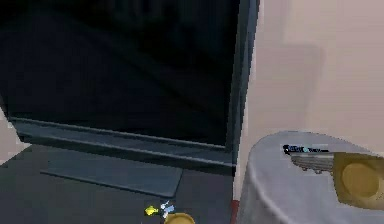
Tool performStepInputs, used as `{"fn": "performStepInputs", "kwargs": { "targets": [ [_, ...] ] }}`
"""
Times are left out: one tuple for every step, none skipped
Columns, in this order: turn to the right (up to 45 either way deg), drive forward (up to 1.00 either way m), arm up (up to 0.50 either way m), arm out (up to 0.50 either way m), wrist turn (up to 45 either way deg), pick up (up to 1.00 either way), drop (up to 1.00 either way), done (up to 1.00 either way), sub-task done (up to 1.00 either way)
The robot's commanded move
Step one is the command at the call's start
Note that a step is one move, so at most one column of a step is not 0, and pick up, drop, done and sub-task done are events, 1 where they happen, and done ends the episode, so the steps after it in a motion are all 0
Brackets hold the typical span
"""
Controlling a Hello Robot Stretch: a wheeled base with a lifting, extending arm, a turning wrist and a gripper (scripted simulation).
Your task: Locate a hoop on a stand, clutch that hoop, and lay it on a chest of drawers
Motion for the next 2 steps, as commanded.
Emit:
{"fn": "performStepInputs", "kwargs": {
  "targets": [
    [-45.0,0.00,0.00,0.00,0.0,0.00,0.00,0.00,0.00],
    [-45.0,0.00,0.00,0.00,0.0,0.00,0.00,0.00,0.00]
  ]
}}
